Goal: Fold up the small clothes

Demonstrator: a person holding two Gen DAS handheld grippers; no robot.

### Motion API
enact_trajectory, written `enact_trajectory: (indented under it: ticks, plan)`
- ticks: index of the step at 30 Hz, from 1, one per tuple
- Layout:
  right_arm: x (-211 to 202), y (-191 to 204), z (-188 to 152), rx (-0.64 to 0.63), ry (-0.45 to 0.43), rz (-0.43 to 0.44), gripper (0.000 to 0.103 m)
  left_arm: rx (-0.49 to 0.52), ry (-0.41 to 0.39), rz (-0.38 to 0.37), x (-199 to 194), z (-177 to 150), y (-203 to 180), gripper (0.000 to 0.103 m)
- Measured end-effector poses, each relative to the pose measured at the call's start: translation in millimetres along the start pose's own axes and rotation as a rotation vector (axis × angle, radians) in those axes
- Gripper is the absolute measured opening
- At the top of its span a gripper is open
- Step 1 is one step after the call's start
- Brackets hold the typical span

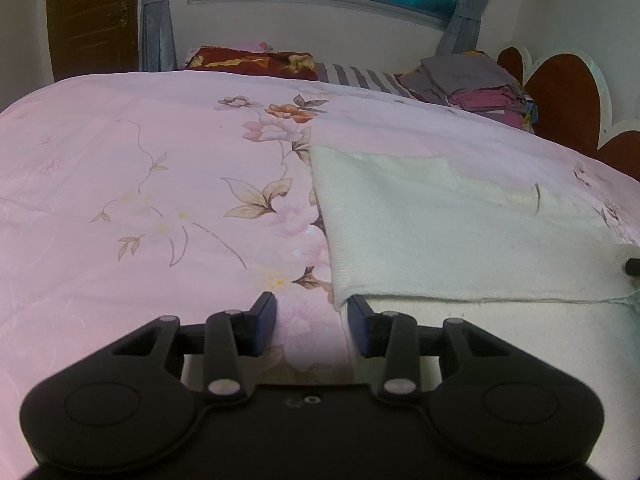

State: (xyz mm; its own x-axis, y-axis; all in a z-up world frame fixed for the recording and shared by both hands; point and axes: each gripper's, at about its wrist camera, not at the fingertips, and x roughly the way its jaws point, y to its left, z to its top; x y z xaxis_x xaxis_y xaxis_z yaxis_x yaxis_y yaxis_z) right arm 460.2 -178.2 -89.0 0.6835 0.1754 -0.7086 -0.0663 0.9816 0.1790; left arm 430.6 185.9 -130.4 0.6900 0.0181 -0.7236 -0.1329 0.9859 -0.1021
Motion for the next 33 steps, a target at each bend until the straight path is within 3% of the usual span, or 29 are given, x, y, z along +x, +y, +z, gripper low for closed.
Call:
enact_trajectory:
  ticks: [3, 14, 19, 24, 25, 26, 27, 28, 30, 31, 32, 33]
  plan:
    - [-1.4, -4.4, -3.8, 0.029, -0.007, -0.005, 0.006, 0.004, 0.002, 0.002, 0.5, 0.2, -0.6, 0.039]
    - [8.3, -1.7, -8.1, -0.047, -0.012, -0.041, 0.006, 0.04, 0.022, -0.006, 3.0, 2.2, 0.7, 0.041]
    - [13.8, -9.1, -12.2, 0.0, -0.012, -0.046, 0.006, 0.038, 0.034, -0.035, 1.2, 4.4, 4.8, 0.042]
    - [16.4, -4.1, -10.4, -0.055, 0.022, -0.063, 0.006, -0.011, -0.106, -0.083, -30.4, 5.6, 7.2, 0.042]
    - [12.9, -4.6, -8.0, -0.051, 0.024, -0.071, 0.016, 0.004, -0.131, -0.095, -34.5, 7.6, 1.2, 0.042]
    - [5.8, -4.9, -5.7, -0.042, 0.005, -0.089, 0.058, 0.024, -0.142, -0.115, -34.8, 10.2, -6.3, 0.042]
    - [-2.7, -3.9, -5.0, -0.036, -0.042, -0.104, 0.079, 0.046, -0.13, -0.135, -29.7, 13.5, -15.6, 0.044]
    - [-11.7, -0.9, -5.5, -0.04, -0.101, -0.082, 0.087, 0.066, -0.108, -0.141, -21.8, 15.7, -24.3, 0.048]
    - [-14.4, 12.2, -5.2, -0.054, -0.118, -0.029, 0.078, 0.1, -0.064, -0.132, -1.2, 16.9, -40.2, 0.048]
    - [-10.1, 22.8, -7.1, -0.085, -0.103, 0.002, 0.057, 0.096, -0.047, -0.141, 8.4, 15.9, -43.9, 0.053]
    - [-3.6, 30.8, -9.5, -0.111, -0.078, 0.029, 0.046, 0.082, -0.027, -0.144, 15.7, 14.1, -45.7, 0.055]
    - [5.2, 37.3, -13.5, -0.136, -0.044, 0.054, 0.046, 0.073, -0.021, -0.151, 19.3, 13.1, -45.7, 0.059]
